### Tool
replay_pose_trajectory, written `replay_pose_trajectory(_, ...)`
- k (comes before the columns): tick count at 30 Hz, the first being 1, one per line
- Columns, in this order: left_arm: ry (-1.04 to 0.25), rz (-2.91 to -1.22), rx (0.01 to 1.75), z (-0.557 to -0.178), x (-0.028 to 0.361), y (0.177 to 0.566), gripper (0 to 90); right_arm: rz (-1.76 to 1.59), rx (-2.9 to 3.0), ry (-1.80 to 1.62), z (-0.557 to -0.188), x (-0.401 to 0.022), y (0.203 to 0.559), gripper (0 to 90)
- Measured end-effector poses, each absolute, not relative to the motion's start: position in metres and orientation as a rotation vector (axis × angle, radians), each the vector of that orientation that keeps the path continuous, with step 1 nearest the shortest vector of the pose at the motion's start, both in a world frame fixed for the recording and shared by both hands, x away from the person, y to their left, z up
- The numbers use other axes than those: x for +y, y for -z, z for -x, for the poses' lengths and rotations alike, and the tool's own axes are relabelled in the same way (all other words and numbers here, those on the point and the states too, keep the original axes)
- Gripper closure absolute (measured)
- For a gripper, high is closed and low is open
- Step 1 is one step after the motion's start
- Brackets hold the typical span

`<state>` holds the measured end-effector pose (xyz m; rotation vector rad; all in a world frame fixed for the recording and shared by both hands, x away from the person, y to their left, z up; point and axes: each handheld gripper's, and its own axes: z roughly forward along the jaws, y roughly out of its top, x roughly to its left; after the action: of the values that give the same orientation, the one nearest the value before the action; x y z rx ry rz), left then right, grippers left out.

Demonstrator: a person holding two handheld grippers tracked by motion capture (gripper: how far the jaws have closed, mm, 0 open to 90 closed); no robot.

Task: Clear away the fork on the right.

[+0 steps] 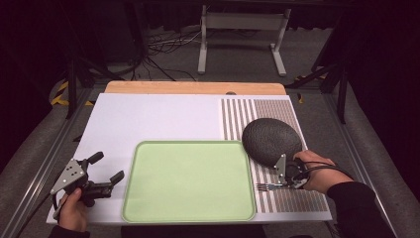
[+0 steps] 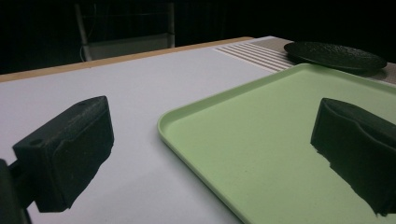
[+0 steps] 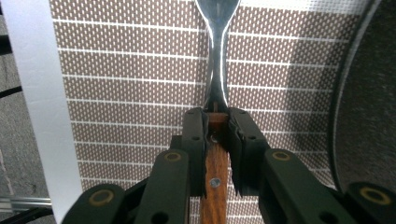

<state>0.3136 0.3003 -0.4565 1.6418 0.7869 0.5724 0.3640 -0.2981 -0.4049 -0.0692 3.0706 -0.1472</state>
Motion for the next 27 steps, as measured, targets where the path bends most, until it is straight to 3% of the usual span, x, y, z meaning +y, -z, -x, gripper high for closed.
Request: replay_pose_trajectory(27,-0.575,-1.637,0.780,-0.313,0.301,0.455,0.1,0.000,2.967,0.008,-0.363,-0.272,0.348,78.2)
